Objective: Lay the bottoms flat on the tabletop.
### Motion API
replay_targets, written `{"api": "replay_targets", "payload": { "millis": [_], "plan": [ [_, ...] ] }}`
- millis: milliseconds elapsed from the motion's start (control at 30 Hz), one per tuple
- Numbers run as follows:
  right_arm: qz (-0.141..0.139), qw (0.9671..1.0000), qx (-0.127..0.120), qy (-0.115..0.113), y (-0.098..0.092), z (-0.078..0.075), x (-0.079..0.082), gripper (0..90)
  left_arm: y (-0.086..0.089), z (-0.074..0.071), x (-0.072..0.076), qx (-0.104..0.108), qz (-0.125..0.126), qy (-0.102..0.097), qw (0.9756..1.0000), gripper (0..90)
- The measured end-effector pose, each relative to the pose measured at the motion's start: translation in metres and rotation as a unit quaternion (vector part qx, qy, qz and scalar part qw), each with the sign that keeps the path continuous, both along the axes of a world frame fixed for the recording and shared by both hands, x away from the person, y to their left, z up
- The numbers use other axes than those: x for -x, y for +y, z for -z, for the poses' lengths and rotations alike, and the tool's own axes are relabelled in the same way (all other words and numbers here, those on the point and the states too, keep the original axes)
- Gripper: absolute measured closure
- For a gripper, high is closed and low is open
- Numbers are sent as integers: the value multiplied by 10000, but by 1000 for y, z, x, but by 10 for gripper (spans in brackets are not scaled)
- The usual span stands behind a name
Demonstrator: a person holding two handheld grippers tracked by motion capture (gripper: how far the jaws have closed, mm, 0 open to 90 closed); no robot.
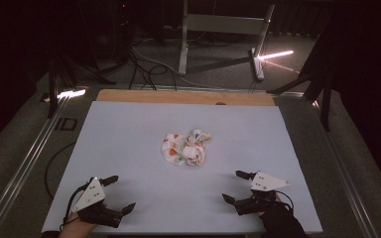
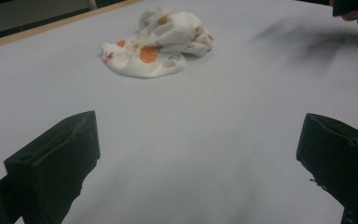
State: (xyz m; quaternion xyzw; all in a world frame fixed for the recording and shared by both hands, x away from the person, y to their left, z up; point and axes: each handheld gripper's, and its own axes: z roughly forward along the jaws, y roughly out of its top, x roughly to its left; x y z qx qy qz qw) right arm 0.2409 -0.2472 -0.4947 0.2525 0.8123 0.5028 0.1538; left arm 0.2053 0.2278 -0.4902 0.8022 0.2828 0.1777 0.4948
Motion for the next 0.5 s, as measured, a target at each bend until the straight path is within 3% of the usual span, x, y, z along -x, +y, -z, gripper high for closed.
{"api": "replay_targets", "payload": {
  "millis": [333, 500],
  "plan": [
    [-76, 9999, 93, 22, 2, 0, 1, 101, 0, 0, -1, 27, 12, 0, 10000, 1],
    [-131, 9996, 174, 179, 2, -1, 4, 101, -3, -2, -1, 28, 97, -11, 9999, 1]
  ]
}}
